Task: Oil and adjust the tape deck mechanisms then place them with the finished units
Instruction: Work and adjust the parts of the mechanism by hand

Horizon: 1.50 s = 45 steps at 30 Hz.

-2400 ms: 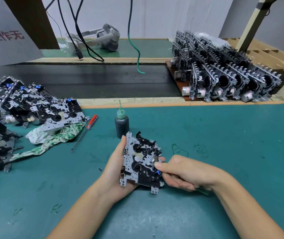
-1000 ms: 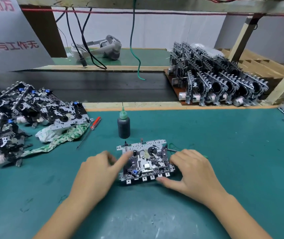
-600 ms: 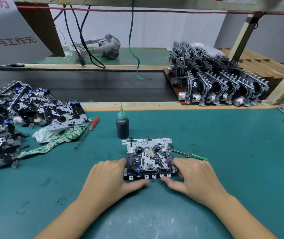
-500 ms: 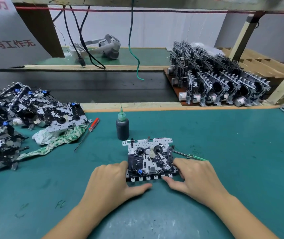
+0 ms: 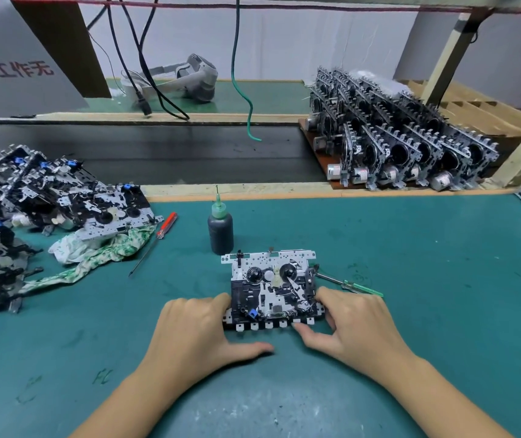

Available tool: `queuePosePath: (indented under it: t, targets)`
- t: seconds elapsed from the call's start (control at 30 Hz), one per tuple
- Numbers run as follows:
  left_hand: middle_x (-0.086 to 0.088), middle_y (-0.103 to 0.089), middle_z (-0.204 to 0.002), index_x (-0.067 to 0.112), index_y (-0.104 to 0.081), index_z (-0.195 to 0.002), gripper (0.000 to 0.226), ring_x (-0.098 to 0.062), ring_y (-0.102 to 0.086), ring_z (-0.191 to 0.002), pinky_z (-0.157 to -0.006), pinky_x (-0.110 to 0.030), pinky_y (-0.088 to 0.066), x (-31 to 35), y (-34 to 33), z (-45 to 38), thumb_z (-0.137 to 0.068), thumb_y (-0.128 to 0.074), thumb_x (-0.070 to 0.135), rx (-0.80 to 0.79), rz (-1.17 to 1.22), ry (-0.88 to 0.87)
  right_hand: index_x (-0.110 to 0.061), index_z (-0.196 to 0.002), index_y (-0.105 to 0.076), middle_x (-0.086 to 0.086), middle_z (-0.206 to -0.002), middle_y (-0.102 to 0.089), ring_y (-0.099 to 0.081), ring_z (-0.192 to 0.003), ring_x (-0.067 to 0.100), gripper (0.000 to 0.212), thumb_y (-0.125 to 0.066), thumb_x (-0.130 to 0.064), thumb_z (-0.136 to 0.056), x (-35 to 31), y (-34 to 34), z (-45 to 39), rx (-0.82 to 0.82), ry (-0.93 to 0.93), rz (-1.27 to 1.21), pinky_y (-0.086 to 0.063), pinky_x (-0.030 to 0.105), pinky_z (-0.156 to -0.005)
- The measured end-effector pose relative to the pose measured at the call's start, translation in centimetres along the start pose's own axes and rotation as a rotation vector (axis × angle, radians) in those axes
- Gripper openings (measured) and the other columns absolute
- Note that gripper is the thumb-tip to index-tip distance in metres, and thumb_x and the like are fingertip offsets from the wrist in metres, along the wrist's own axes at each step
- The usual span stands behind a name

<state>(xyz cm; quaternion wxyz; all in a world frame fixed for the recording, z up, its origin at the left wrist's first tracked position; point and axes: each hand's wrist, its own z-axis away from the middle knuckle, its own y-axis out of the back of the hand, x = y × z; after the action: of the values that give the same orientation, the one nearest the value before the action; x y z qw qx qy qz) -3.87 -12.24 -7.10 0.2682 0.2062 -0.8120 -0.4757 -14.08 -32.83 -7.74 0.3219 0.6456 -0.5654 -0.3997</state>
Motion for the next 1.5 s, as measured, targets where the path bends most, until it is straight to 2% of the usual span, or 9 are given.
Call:
queuePosePath:
  t: [0.07, 0.2, 0.4, 0.7, 0.93, 1.13, 1.27, 1.4, 1.5]
  targets:
    - [0.000, -0.042, -0.035, 0.020, -0.031, -0.052, 0.065, -0.023, -0.045, -0.031, -0.035, -0.022, -0.030, 0.1, -0.1, 0.2, -0.055, -0.051, 0.082, -0.002, 0.020, -0.018, -0.022, -0.062, -0.035, -0.012, -0.047, -0.036, -0.044, -0.037, 0.016, 0.047, -0.050, -0.066, -0.068, 0.0, 0.0, 0.0, -0.010, -0.002, 0.008, -0.034, 0.022, -0.038]
    - [0.004, -0.037, -0.034, 0.014, -0.044, -0.046, 0.065, -0.018, -0.040, -0.029, -0.034, -0.017, -0.024, -0.3, -0.1, 0.8, -0.062, -0.050, 0.076, -0.005, -0.011, -0.151, -0.015, -0.054, -0.046, -0.009, -0.043, -0.040, -0.042, -0.035, 0.016, 0.055, -0.051, -0.069, -0.065, -0.2, 0.0, 0.0, -0.002, -0.064, 0.014, -0.036, 0.023, -0.035]
    - [0.004, -0.047, -0.036, 0.017, -0.056, -0.050, 0.065, -0.017, -0.050, -0.033, -0.035, -0.017, -0.027, 0.0, -0.3, 0.9, -0.059, -0.044, 0.080, -0.013, -0.084, -0.020, -0.016, -0.059, -0.042, -0.009, -0.047, -0.040, -0.041, -0.040, 0.015, 0.046, -0.051, -0.059, -0.075, 0.4, 0.5, 0.1, -0.026, 0.073, -0.006, -0.033, 0.021, -0.038]
    - [-0.002, -0.038, -0.029, 0.015, -0.040, -0.038, 0.060, -0.019, -0.043, -0.024, -0.036, -0.017, -0.027, 1.0, -0.5, 0.2, -0.055, -0.047, 0.072, 0.092, -0.098, 0.122, -0.017, -0.060, -0.044, -0.010, -0.049, -0.043, -0.044, -0.043, 0.012, 0.050, -0.055, -0.065, -0.066, 0.0, 0.7, 0.3, -0.040, 0.097, -0.055, -0.031, 0.021, -0.041]
    - [0.002, -0.038, -0.036, 0.013, -0.042, -0.048, 0.069, -0.021, -0.040, -0.030, -0.035, -0.020, -0.025, -1.4, 0.2, 0.5, -0.062, -0.048, 0.080, -0.024, -0.077, -0.176, -0.019, -0.058, -0.040, -0.009, -0.043, -0.042, -0.042, -0.037, 0.014, 0.044, -0.049, -0.058, -0.076, 0.2, 0.1, 0.2, -0.048, 0.034, -0.028, -0.033, 0.020, -0.037]
    - [0.001, -0.035, -0.033, 0.014, -0.041, -0.045, 0.070, -0.021, -0.037, -0.027, -0.035, -0.017, -0.021, -1.0, -0.2, 0.5, -0.093, -0.027, 0.062, 0.151, -0.152, -0.181, -0.020, -0.059, -0.038, -0.011, -0.047, -0.037, -0.041, -0.041, 0.012, 0.046, -0.053, -0.062, -0.070, 0.1, 0.4, 0.4, -0.070, 0.040, -0.099, -0.034, 0.020, -0.042]
    - [0.002, -0.034, -0.032, 0.015, -0.040, -0.043, 0.057, -0.019, -0.036, -0.026, -0.035, -0.016, -0.020, -0.6, -0.1, 0.6, -0.079, -0.046, 0.059, 0.154, -0.179, -0.158, -0.022, -0.062, -0.034, -0.012, -0.049, -0.037, -0.037, -0.043, 0.011, 0.051, -0.056, -0.068, -0.064, 0.1, 0.7, 0.4, -0.095, 0.029, -0.126, -0.031, 0.022, -0.044]
    - [0.001, -0.037, -0.033, 0.013, -0.043, -0.045, 0.067, -0.022, -0.040, -0.027, -0.034, -0.016, -0.022, -1.1, 0.0, 0.5, -0.085, -0.037, 0.067, 0.102, -0.128, -0.161, -0.022, -0.058, -0.037, -0.011, -0.046, -0.041, -0.037, -0.041, 0.009, 0.047, -0.055, -0.064, -0.069, 0.1, 0.5, 0.3, -0.077, 0.052, -0.104, -0.032, 0.020, -0.042]
    - [0.002, -0.040, -0.035, 0.014, -0.046, -0.048, 0.069, -0.021, -0.043, -0.030, -0.035, -0.018, -0.024, -1.5, 0.2, 0.5, -0.069, -0.043, 0.080, 0.020, -0.086, -0.177, -0.019, -0.056, -0.039, -0.010, -0.044, -0.040, -0.041, -0.039, 0.012, 0.047, -0.051, -0.060, -0.076, 0.0, 0.2, 0.3, -0.049, 0.029, -0.079, -0.033, 0.019, -0.040]
